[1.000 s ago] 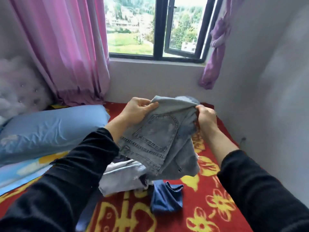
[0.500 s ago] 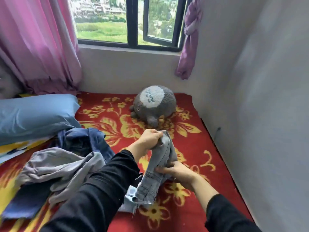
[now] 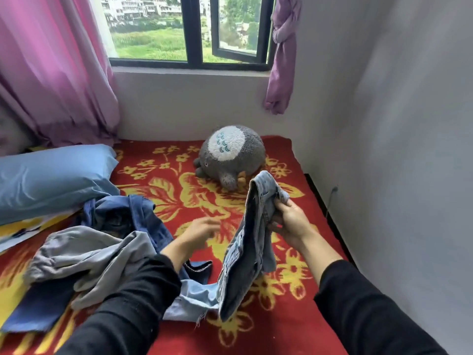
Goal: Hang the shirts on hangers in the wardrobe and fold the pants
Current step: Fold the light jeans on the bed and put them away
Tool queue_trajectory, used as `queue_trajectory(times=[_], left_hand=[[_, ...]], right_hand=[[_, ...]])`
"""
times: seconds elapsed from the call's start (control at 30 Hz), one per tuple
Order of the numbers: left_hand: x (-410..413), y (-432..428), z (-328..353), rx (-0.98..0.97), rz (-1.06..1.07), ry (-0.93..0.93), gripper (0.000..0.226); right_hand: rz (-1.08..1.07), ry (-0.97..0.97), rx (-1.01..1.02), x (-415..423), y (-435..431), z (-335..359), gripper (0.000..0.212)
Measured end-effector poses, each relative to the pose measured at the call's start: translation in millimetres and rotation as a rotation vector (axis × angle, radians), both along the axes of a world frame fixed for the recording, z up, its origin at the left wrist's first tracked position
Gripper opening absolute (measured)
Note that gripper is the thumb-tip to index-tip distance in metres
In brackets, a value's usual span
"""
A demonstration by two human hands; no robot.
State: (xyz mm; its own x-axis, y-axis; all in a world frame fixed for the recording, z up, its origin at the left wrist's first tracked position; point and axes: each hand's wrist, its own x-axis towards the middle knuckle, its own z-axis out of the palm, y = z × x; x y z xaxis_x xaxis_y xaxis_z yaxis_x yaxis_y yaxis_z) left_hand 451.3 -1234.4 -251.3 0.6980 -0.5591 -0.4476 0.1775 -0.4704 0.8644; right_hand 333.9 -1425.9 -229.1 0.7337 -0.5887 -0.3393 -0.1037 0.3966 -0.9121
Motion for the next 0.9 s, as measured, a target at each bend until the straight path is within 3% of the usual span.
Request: queue_trajectory(times=[0.13, 0.2, 0.37, 0.47, 0.6, 0.77, 0.9], left_hand=[[-44, 18, -35, 0.186, -0.178, 0.249, 0.052], [-63, 12, -43, 0.124, -0.149, 0.346, 0.04], [-69, -2, -58, 0.144, -0.014, 0.247, 0.023], [-46, -7, -51, -0.022, 0.188, 0.329, 0.018], [5, -10, -8, -0.209, 0.392, 0.174, 0.023], [44, -20, 40, -0.212, 0.387, -0.331, 0.026], [44, -26, 54, -0.319, 0.272, -0.284, 0.026]], right_hand=[[-0.048, -0.09, 0.069, 11, -10, 23, 0.015], [-0.052, -0.131, 0.074, 16, -7, 32, 0.015], [-0.094, -0.219, 0.119, 15, -5, 51, 0.017], [-0.148, -0.236, 0.149, 9, -15, 53, 0.017], [-0.285, -0.184, 0.133, -14, -31, 31, 0.017], [-0.272, 0.071, 0.201, -46, -34, -35, 0.014], [-0.184, 0.296, 0.23, -67, -28, -69, 0.013]])
